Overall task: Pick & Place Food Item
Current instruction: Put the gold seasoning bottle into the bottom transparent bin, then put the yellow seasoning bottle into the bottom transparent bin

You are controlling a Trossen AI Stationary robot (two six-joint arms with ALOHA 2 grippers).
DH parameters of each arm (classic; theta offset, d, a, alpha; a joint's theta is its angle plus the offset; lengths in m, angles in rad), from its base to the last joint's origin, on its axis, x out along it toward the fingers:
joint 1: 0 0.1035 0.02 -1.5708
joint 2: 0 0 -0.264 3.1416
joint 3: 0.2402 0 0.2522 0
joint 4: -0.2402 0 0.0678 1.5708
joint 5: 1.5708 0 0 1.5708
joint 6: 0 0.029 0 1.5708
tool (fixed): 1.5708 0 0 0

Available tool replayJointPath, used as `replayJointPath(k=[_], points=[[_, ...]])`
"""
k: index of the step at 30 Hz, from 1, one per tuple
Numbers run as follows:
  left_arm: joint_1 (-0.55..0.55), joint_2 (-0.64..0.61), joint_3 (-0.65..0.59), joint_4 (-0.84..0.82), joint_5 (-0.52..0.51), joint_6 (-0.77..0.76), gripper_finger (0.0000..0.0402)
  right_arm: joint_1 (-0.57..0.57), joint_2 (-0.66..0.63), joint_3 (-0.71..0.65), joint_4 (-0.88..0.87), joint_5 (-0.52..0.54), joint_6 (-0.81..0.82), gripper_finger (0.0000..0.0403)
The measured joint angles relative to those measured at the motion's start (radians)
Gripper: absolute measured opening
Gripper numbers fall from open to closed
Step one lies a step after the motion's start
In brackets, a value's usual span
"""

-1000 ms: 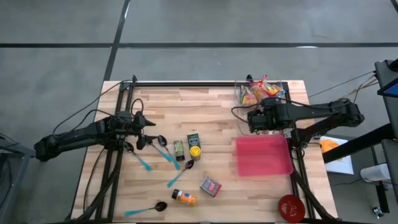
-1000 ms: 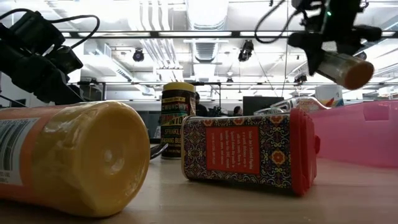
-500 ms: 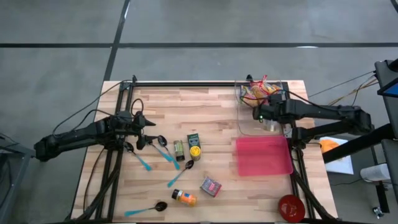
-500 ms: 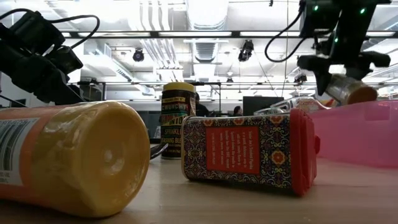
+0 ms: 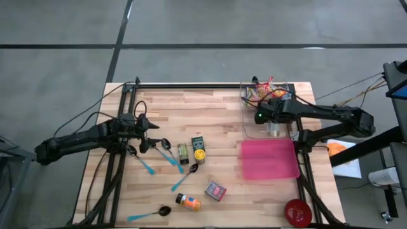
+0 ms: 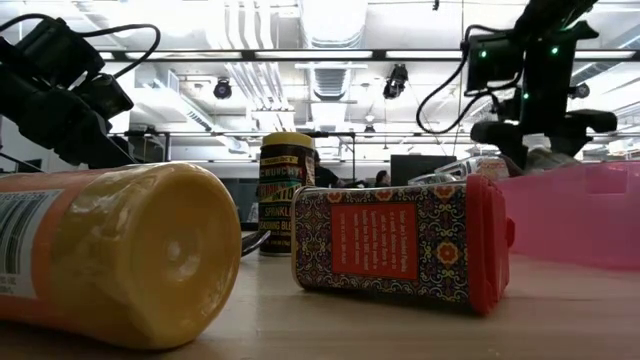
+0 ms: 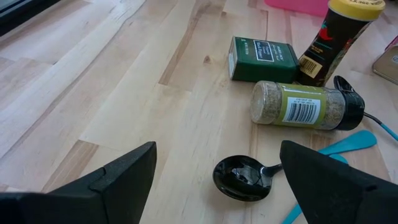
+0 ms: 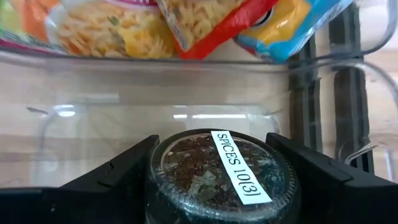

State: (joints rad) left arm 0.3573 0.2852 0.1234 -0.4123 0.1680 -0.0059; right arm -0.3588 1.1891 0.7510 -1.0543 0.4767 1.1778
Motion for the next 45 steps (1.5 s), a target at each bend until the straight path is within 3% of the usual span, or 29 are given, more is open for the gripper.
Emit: replayJointPath(k=[12, 20, 29, 39, 45], points=[[0.000, 0.000, 0.000, 0.000, 0.000, 0.000, 0.0345, -0.010, 0.067, -0.088, 0.142, -0.062, -0.034, 0.0288], [0.000, 0.000, 0.000, 0.000, 0.000, 0.000, 0.0345, -0.013, 0.068, -0.118, 0.205, -0.068, -0.037, 0.0270], [0.000, 0.000, 0.000, 0.000, 0.000, 0.000, 0.0345, -0.016, 0.068, -0.119, 0.209, -0.049, -0.031, 0.0358], [0.000, 0.000, 0.000, 0.000, 0.000, 0.000, 0.0345, -0.015, 0.064, -0.119, 0.217, -0.030, -0.030, 0.0368], [0.000, 0.000, 0.000, 0.000, 0.000, 0.000, 0.0345, -0.012, -0.006, -0.105, 0.222, -0.031, -0.033, 0.0368]])
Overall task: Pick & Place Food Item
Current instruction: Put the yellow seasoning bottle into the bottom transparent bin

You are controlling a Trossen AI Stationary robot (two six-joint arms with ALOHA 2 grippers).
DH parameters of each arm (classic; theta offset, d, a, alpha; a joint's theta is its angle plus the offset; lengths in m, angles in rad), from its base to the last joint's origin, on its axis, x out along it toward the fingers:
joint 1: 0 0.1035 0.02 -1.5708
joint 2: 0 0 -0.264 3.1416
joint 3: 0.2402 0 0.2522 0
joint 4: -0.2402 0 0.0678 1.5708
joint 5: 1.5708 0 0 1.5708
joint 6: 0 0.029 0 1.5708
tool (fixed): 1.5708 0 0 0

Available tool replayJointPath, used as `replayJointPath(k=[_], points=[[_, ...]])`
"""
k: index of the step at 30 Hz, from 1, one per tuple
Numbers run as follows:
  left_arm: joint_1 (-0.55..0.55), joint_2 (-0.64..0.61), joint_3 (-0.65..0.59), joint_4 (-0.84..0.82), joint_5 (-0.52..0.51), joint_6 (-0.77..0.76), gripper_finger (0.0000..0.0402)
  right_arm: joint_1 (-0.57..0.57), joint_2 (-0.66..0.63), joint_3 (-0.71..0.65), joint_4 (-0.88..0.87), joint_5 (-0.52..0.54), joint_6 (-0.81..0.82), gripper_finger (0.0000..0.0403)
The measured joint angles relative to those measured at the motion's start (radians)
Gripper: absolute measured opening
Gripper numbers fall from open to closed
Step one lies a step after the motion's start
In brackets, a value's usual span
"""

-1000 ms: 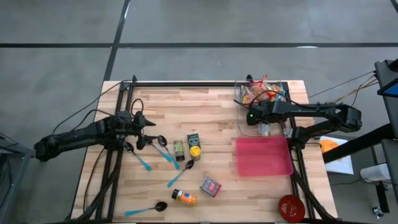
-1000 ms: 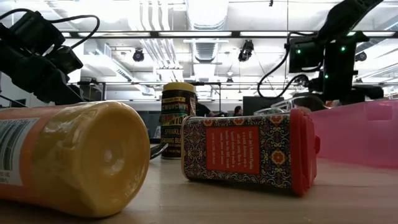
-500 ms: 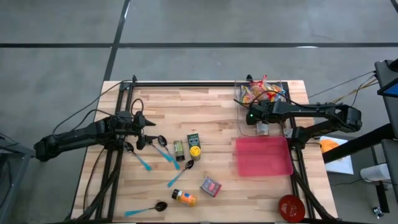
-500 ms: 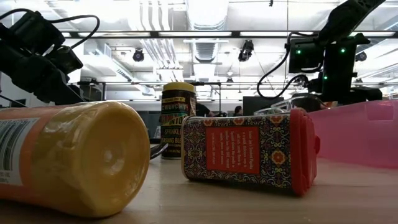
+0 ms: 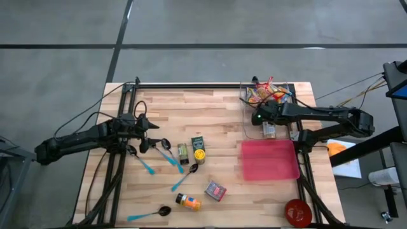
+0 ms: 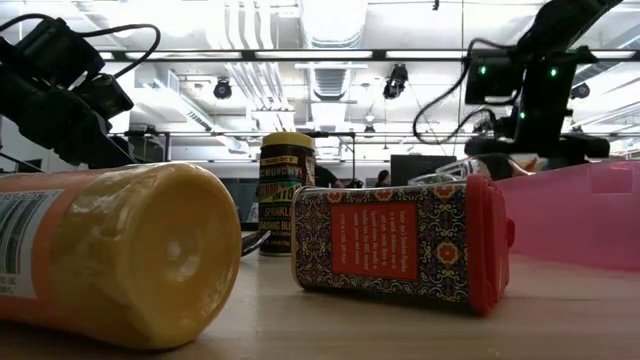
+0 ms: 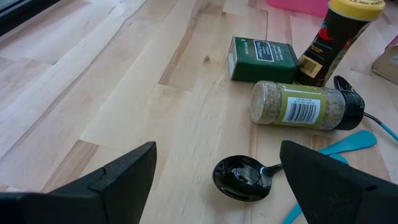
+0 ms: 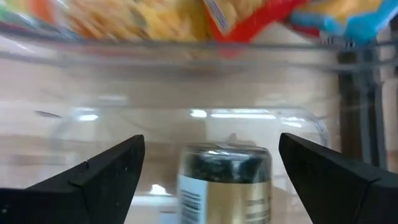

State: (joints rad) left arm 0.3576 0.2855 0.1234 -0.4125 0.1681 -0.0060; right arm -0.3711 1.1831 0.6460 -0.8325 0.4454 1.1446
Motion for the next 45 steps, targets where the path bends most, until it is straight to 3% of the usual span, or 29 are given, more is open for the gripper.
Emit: replayJointPath(k=[10, 17, 25, 33, 41, 45], points=[[0.000, 0.000, 0.000, 0.000, 0.000, 0.000, 0.0345, 0.064, -0.203, 0.049, 0.048, -0.014, -0.118, 0.0369], [0.000, 0.000, 0.000, 0.000, 0.000, 0.000, 0.0345, 0.224, -0.240, 0.048, 0.311, -0.036, -0.221, 0.0369], [0.000, 0.000, 0.000, 0.000, 0.000, 0.000, 0.0345, 0.409, -0.100, 0.047, 0.611, -0.031, -0.470, 0.0369], [0.000, 0.000, 0.000, 0.000, 0.000, 0.000, 0.0345, 0.562, 0.110, 0.046, 1.045, -0.028, -0.747, 0.0369], [0.000, 0.000, 0.000, 0.000, 0.000, 0.000, 0.0345, 0.600, 0.327, 0.046, 1.394, -0.056, -0.973, 0.0369], [0.000, 0.000, 0.000, 0.000, 0.000, 0.000, 0.0345, 0.601, 0.415, 0.066, 1.474, -0.108, -1.022, 0.0369]])
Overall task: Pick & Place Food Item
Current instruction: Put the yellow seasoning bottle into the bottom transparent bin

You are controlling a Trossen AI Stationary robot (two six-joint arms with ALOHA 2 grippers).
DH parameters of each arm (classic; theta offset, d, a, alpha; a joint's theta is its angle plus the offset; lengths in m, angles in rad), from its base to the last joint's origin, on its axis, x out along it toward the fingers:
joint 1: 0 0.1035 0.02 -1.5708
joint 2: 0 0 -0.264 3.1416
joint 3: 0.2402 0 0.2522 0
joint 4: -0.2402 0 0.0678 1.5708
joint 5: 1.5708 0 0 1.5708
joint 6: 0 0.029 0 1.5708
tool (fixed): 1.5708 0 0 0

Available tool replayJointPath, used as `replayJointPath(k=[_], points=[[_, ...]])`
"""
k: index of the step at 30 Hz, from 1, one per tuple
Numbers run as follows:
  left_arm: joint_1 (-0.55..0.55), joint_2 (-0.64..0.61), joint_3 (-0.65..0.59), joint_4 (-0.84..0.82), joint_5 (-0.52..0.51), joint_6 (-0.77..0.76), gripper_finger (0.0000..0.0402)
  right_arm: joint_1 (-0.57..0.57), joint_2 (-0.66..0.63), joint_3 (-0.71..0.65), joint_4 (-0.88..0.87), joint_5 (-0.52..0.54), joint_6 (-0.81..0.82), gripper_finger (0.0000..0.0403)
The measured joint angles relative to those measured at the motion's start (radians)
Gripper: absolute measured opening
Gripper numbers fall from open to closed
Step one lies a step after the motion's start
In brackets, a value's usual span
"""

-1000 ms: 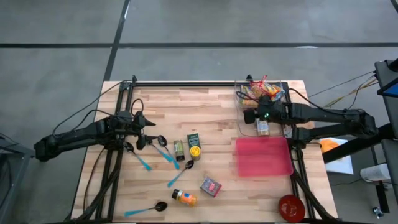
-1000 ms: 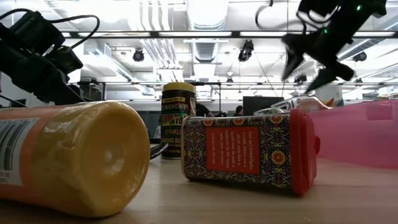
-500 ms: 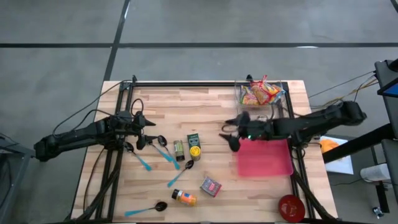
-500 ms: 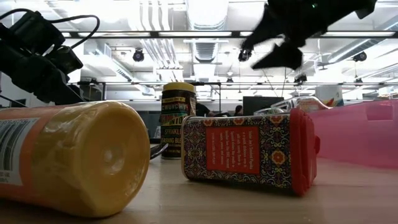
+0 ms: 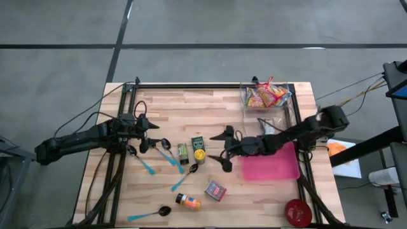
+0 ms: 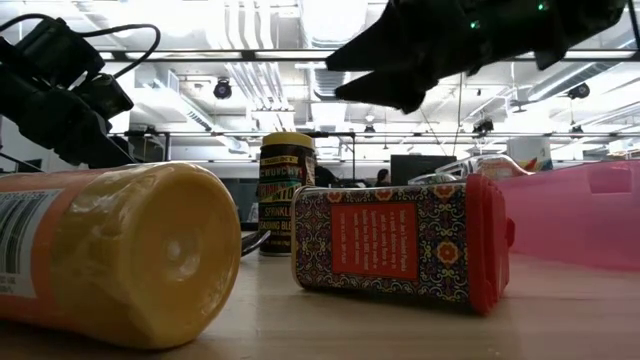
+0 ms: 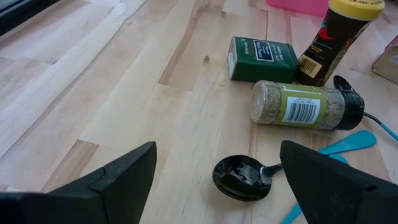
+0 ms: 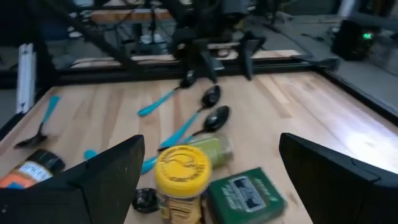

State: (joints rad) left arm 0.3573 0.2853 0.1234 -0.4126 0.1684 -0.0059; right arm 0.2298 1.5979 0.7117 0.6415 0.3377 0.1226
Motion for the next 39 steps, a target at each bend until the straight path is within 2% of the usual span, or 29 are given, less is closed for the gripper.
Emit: replayJointPath(k=[9, 23, 30, 39], points=[[0.000, 0.000, 0.000, 0.000, 0.000, 0.000, 0.0345, 0.000, 0.166, 0.117, 0.001, -0.030, -0.053, 0.0369], [0.000, 0.000, 0.000, 0.001, 0.000, 0.000, 0.0345, -0.003, 0.298, 0.187, -0.008, -0.036, -0.010, 0.0369], [0.000, 0.007, 0.001, -0.001, -0.001, 0.000, 0.0345, -0.004, 0.337, 0.186, 0.010, -0.082, 0.011, 0.0369], [0.000, 0.007, 0.001, 0.001, 0.000, 0.000, 0.0345, -0.007, 0.349, 0.197, 0.023, -0.077, 0.027, 0.0368]])
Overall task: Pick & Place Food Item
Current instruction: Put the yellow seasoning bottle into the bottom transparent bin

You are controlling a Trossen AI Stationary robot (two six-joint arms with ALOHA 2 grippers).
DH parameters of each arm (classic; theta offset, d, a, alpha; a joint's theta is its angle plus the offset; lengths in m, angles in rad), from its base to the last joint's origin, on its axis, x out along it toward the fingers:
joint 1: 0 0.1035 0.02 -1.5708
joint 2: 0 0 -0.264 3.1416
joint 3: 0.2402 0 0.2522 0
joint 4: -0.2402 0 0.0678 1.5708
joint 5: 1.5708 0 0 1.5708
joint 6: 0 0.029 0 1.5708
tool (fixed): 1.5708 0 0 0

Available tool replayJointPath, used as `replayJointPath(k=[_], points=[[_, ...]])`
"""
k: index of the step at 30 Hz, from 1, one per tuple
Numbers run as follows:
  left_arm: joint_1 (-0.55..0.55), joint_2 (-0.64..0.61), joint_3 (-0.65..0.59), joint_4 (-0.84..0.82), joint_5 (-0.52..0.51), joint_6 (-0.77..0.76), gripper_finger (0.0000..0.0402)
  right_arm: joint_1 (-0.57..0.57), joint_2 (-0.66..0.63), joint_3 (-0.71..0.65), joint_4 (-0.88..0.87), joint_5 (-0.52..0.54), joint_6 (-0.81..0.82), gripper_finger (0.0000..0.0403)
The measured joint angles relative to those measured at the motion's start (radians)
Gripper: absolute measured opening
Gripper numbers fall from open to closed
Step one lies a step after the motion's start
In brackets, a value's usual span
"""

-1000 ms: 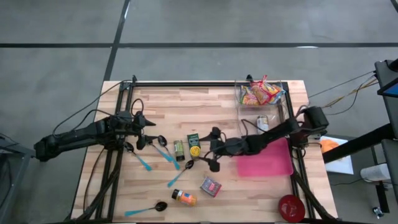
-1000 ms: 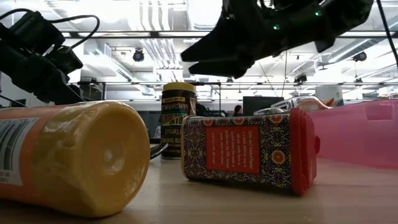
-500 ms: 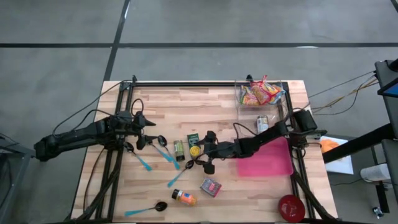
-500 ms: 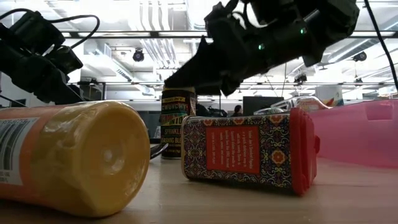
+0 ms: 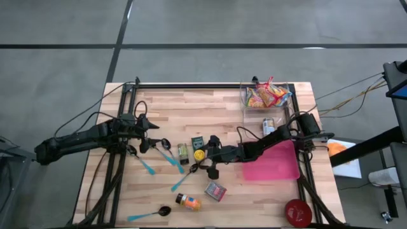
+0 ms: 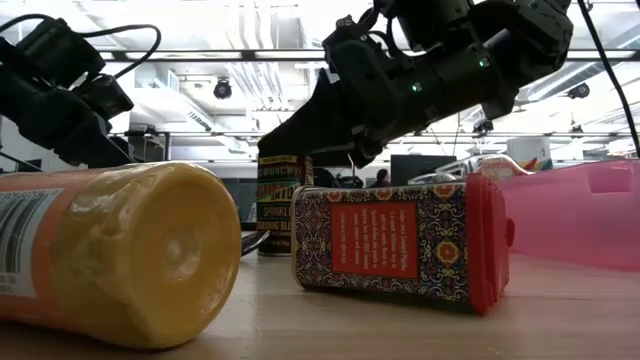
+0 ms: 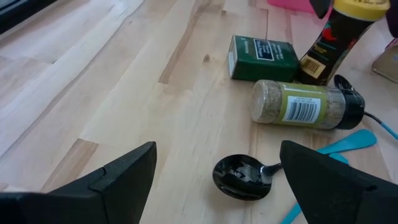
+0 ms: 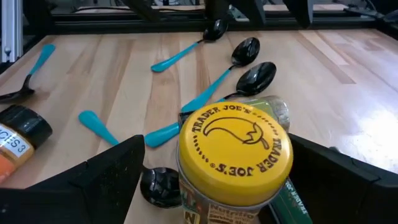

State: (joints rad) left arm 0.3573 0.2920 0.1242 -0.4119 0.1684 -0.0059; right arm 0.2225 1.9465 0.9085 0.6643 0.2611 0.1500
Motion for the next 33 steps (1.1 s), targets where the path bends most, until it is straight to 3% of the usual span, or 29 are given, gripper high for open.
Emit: replayJointPath(k=[9, 17, 20, 33], points=[[0.000, 0.000, 0.000, 0.000, 0.000, 0.000, 0.0345, -0.005, 0.000, 0.000, 0.000, 0.000, 0.015, 0.0360], [0.000, 0.000, 0.000, -0.001, 0.000, 0.000, 0.0345, -0.007, 0.000, -0.001, -0.002, 0.034, 0.015, 0.0251], [0.000, 0.000, 0.000, 0.000, 0.000, 0.000, 0.0345, -0.007, 0.000, -0.001, -0.002, 0.052, 0.015, 0.0228], [0.000, 0.000, 0.000, -0.001, 0.000, 0.000, 0.0345, -0.008, 0.000, -0.001, -0.003, 0.060, 0.034, 0.0227]])
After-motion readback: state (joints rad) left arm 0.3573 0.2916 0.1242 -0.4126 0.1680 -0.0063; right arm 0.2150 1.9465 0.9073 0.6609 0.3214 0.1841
